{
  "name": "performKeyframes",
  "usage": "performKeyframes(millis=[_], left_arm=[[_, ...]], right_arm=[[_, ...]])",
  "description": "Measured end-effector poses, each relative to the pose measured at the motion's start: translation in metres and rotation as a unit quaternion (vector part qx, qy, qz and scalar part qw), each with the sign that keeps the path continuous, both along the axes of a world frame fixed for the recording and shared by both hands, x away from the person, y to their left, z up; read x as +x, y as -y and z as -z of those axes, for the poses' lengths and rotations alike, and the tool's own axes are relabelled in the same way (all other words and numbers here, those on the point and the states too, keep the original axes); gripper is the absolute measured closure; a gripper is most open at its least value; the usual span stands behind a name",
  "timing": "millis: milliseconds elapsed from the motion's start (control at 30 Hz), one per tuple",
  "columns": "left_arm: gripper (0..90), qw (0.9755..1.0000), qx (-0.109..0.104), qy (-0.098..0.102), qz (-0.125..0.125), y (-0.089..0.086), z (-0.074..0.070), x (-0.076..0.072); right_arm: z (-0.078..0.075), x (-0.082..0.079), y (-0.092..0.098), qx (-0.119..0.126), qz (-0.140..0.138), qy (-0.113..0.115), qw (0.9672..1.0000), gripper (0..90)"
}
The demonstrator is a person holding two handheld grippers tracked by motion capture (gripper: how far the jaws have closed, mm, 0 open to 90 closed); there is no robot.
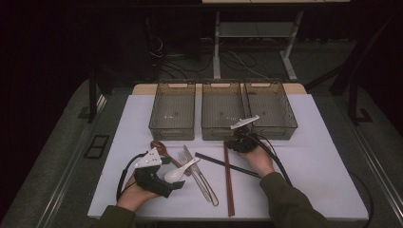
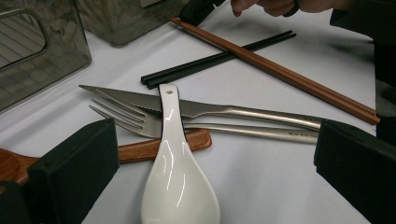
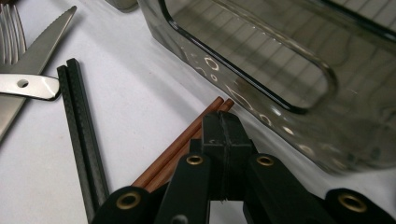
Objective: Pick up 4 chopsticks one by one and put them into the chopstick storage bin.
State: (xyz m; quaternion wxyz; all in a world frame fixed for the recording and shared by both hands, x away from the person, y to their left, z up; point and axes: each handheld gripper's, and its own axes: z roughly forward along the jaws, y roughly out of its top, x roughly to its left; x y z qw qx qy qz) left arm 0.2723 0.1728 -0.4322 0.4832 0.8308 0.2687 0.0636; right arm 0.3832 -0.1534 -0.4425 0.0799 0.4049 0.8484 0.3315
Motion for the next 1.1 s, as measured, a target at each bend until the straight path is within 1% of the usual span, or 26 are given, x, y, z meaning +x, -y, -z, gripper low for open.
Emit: performKeyframes(millis=[267,700,833,933,967,1000,1033,1067,1100], left_arm=[[0.0,1.0000,-0.001,0.000,0.000,0.000,0.000,0.000],[0.0,1.0000,0.001,-0.002,0.001,0.000,0.000,0.000],[0.0,1.0000,0.001,-0.002,0.002,0.000,0.000,0.000],[0.0,1.0000,-0.001,-0.002,0.001,0.000,0.000,-0.001],[0.0,1.0000,0.000,-0.002,0.000,-0.001,0.000,0.000],[0.0,1.0000,0.001,-0.002,0.001,-0.001,0.000,0.000],[0.0,1.0000,0.001,-0.002,0.001,-0.001,0.000,0.000],[0.0,1.0000,0.002,-0.002,0.001,-0.001,0.000,0.000],[0.0,1.0000,0.002,-0.002,0.001,0.000,0.000,0.000]], right_arm=[[-0.002,0.001,-0.013,-0.002,-0.011,0.002,0.9999,89.8],[-0.001,0.002,-0.027,-0.003,-0.023,0.001,0.9997,89.8],[-0.002,0.002,-0.030,-0.005,-0.024,0.003,0.9997,89.8],[-0.004,0.001,-0.029,-0.002,-0.023,0.006,0.9997,88.9],[-0.005,0.000,-0.028,0.000,-0.019,0.006,0.9998,86.6],[-0.008,-0.002,-0.025,0.008,-0.017,0.002,0.9998,82.1],[-0.008,-0.002,-0.025,0.008,-0.017,0.002,0.9998,82.1],[-0.009,-0.003,-0.024,0.013,-0.018,0.002,0.9997,79.4],[-0.011,-0.004,-0.024,0.025,-0.015,0.001,0.9996,74.2]])
